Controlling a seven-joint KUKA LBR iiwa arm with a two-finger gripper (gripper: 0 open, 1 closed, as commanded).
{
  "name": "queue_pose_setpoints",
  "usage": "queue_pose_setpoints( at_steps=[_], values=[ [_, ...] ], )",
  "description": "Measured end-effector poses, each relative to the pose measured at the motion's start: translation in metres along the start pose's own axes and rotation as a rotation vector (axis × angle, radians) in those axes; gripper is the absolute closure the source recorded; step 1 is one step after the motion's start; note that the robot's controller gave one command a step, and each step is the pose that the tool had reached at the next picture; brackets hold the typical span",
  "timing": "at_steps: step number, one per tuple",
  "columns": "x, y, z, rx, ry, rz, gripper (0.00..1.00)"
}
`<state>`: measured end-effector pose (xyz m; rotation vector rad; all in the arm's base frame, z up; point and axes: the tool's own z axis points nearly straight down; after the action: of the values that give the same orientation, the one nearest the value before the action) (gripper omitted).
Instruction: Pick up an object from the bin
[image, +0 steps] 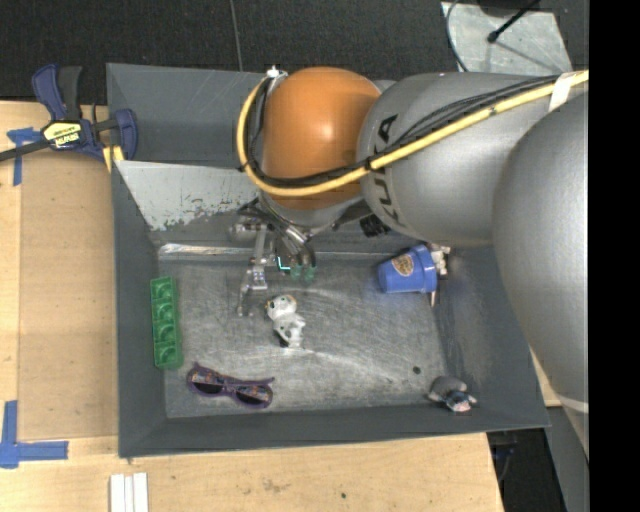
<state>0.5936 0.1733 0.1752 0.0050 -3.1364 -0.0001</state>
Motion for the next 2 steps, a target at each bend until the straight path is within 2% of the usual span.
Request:
queue_pose_setpoints(
  at_steps=[1,2],
  values=[
    [-0.002,-0.001,-0.005,-0.001,-0.008,0.002,0.00],
    [-0.014,0.007,0.036,-0.002,-0.017,-0.031,0.00]
  ],
)
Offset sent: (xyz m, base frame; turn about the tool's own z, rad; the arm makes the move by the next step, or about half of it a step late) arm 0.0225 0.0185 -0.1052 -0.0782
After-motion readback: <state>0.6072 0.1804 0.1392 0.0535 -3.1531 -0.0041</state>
